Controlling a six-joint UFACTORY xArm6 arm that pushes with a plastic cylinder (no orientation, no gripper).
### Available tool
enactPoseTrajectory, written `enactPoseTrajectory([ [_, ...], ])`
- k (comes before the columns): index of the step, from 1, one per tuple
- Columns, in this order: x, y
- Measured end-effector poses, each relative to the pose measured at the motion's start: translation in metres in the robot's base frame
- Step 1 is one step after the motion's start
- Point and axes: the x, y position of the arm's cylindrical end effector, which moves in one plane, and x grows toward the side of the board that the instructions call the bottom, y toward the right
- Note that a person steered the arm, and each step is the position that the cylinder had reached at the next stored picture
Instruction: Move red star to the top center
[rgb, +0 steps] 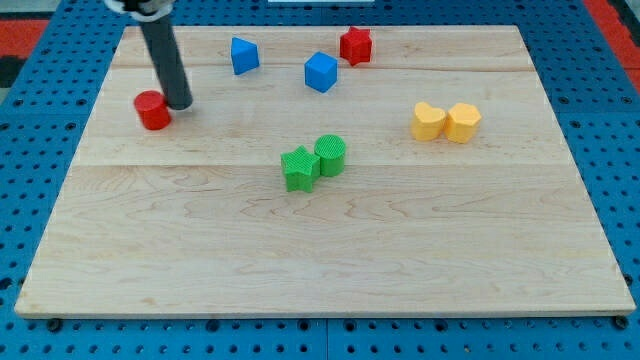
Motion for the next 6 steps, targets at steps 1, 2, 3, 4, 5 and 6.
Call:
enactPoseTrajectory([
  [1, 0.002, -0.013],
  [2, -0.001, 0.078],
  [3, -0.009, 0.173],
  [4, -0.039, 0.233],
  [5, -0.077, 0.266],
  [6, -0.122, 0.269],
])
